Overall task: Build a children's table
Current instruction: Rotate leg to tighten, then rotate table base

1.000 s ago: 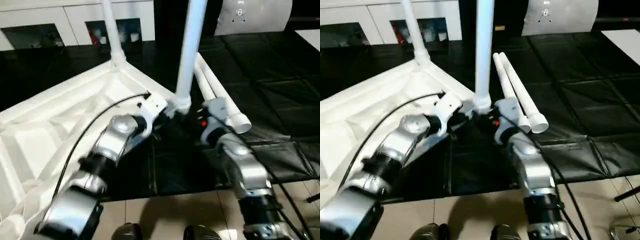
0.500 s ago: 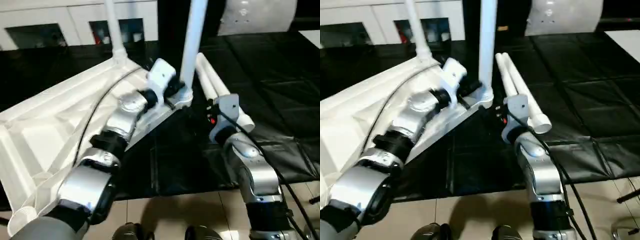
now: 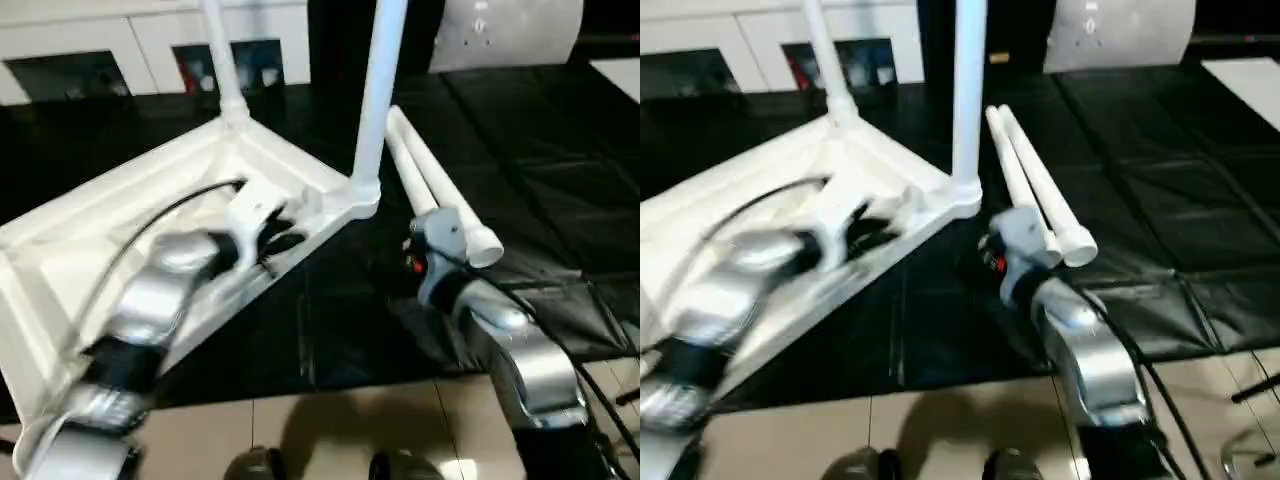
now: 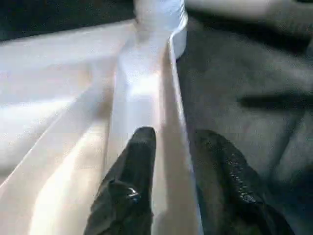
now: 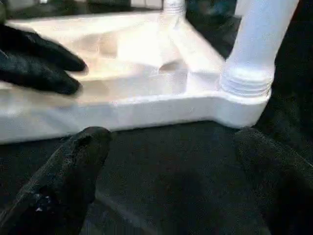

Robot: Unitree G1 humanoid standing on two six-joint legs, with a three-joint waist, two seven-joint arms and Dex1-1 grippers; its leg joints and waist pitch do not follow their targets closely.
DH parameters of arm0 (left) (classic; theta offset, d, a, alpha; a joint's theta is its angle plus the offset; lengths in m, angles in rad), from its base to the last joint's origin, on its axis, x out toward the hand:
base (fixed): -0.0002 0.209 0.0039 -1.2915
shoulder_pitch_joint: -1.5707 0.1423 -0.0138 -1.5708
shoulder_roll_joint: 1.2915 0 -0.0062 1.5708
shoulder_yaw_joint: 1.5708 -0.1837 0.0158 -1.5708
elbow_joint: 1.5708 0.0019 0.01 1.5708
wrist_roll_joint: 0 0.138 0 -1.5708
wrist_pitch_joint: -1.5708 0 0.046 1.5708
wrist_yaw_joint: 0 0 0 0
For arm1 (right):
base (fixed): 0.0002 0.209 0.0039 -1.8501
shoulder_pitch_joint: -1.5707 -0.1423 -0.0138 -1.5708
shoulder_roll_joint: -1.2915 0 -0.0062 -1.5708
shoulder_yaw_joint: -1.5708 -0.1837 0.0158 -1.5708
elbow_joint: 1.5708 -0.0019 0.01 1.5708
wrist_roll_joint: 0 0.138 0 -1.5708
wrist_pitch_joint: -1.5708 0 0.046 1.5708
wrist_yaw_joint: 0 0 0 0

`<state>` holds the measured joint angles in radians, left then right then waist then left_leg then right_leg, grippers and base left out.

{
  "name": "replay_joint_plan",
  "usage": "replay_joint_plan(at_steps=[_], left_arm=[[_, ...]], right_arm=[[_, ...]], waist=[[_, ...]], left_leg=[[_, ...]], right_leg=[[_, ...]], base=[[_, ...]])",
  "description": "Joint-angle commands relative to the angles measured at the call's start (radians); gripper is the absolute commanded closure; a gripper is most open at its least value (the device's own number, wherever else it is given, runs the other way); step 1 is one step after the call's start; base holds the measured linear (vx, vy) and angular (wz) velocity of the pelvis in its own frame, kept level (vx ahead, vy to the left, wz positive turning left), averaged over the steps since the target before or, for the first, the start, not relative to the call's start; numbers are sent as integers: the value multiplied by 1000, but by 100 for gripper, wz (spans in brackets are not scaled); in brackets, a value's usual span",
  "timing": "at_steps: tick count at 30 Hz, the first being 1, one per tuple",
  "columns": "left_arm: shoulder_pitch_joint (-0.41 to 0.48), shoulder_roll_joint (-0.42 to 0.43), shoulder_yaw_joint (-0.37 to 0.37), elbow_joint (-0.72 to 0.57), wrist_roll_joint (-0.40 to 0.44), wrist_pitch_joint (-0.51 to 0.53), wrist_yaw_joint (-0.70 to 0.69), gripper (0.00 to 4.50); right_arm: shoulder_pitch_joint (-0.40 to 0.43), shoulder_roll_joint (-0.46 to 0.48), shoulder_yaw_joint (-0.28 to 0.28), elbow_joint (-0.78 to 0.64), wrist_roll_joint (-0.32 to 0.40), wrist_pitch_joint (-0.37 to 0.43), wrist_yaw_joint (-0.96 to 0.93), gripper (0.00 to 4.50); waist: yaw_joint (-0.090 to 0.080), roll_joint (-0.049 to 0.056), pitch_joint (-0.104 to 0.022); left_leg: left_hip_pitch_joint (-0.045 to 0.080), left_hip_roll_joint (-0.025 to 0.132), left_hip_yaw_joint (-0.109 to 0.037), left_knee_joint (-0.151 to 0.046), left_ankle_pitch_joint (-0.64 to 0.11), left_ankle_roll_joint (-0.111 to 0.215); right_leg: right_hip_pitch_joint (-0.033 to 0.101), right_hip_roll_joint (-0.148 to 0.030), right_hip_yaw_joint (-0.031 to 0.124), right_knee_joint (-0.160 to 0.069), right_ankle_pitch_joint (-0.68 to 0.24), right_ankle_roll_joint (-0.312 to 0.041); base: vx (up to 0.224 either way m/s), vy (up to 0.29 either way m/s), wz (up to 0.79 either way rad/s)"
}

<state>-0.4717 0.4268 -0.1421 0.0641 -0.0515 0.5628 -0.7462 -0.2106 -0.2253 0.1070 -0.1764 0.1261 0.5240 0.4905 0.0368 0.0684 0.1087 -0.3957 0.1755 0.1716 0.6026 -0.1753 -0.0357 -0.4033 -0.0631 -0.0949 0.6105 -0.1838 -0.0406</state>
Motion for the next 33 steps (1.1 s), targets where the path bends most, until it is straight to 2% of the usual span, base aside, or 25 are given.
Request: replay_joint_plan(at_steps=[1, 2, 3, 5, 7, 10, 11, 12, 14, 17, 18, 19, 21, 22, 24, 26, 32, 33], left_arm=[[27, 18, 9, -116, -30, 121, -10, 270], [31, 20, 10, -124, -35, 132, -12, 270], [53, 35, 10, -163, -51, 183, -24, 270], [69, 53, 3, -194, -53, 213, -21, 270], [89, 81, -13, -215, -15, 229, -2, 270], [109, 108, -26, -224, 8, 239, -1, 270], [118, 124, -34, -231, 16, 250, 3, 286], [118, 125, -35, -231, 16, 250, 3, 286], [124, 146, -49, -207, 38, 247, 20, 300], [130, 157, -59, -207, 31, 260, 11, 326], [134, 160, -65, -211, 25, 263, 1, 334], [134, 160, -65, -211, 25, 263, 1, 355], [142, 156, -70, -221, 15, 263, -11, 363], [145, 157, -74, -223, 15, 263, -14, 375], [148, 160, -81, -224, 14, 265, -17, 385], [150, 159, -85, -219, 13, 267, -15, 415], [142, 144, -75, -187, 16, 260, 17, 442], [138, 138, -73, -171, 21, 251, 27, 442]], right_arm=[[17, -29, 15, -60, 28, 53, 38, 0], [19, -33, 18, -65, 31, 60, 43, 0], [33, -67, 39, -95, 41, 95, 77, 0], [42, -92, 57, -117, 44, 116, 97, 0], [55, -114, 72, -145, 45, 142, 111, 0], [69, -131, 87, -177, 56, 167, 126, 0], [74, -142, 95, -196, 68, 183, 136, 0], [74, -142, 96, -197, 69, 184, 137, 0], [86, -163, 110, -238, 107, 197, 179, 0], [97, -189, 124, -273, 131, 210, 220, 0], [99, -196, 126, -279, 135, 214, 230, 0], [99, -196, 126, -279, 135, 214, 230, 0], [100, -204, 127, -280, 137, 222, 233, 0], [100, -207, 128, -281, 138, 224, 233, 0], [99, -210, 129, -281, 140, 226, 232, 0], [97, -210, 130, -277, 140, 225, 229, 0], [92, -212, 133, -275, 142, 226, 223, 0], [92, -212, 133, -275, 141, 227, 222, 0]], waist=[[-5, -5, -72], [-4, -5, -71], [-7, -4, -69], [-9, -2, -69], [-10, -2, -68], [-12, -2, -67], [-13, 1, -67], [-12, 0, -67], [-11, 8, -68], [-8, 7, -68], [-9, 10, -67], [-10, 8, -66], [-9, 11, -65], [-10, 8, -65], [-10, 9, -65], [-10, 9, -67], [-9, 9, -68], [-9, 6, -67]], left_leg=[[28, 57, -23, -70, -198, 44], [23, 57, -25, -72, -195, 47], [26, 55, -25, -73, -211, 42], [25, 54, -25, -73, -213, 41], [24, 47, -25, -71, -219, 41], [26, 48, -26, -72, -224, 41], [25, 47, -26, -71, -227, 39], [26, 48, -27, -72, -227, 38], [28, 49, -29, -73, -233, 39], [29, 52, -29, -74, -241, 37], [28, 52, -30, -76, -249, 35], [28, 50, -30, -75, -261, 32], [28, 49, -30, -75, -266, 29], [28, 48, -30, -74, -267, 28], [28, 49, -31, -75, -262, 29], [29, 49, -30, -74, -259, 30], [29, 50, -30, -73, -251, 34], [28, 48, -29, -73, -255, 33]], right_leg=[[52, -86, 66, -83, -301, -159], [53, -87, 65, -86, -309, -153], [51, -84, 65, -88, -323, -145], [50, -82, 66, -89, -320, -140], [51, -83, 66, -95, -358, -122], [48, -80, 65, -100, -378, -104], [48, -80, 65, -102, -384, -101], [47, -79, 65, -101, -383, -100], [46, -77, 64, -99, -358, -102], [46, -77, 64, -99, -332, -113], [47, -77, 64, -97, -332, -114], [46, -78, 64, -99, -347, -115], [46, -81, 64, -102, -365, -115], [46, -81, 64, -104, -383, -107], [46, -81, 64, -104, -384, -104], [45, -80, 64, -103, -374, -106], [45, -79, 63, -102, -353, -114], [46, -78, 63, -103, -369, -110]], base=[[0, 0, 0], [0, 0, 0], [0, 0, 0], [0, 0, 0], [0, 0, 0], [0, 0, 0], [0, 0, 0], [0, 0, 0], [0, 0, 0], [0, 0, 0], [0, 0, 0], [0, 0, 0], [0, 0, 0], [0, 0, 0], [0, 0, 0], [0, 0, 0], [0, 0, 0], [0, 0, 0]])
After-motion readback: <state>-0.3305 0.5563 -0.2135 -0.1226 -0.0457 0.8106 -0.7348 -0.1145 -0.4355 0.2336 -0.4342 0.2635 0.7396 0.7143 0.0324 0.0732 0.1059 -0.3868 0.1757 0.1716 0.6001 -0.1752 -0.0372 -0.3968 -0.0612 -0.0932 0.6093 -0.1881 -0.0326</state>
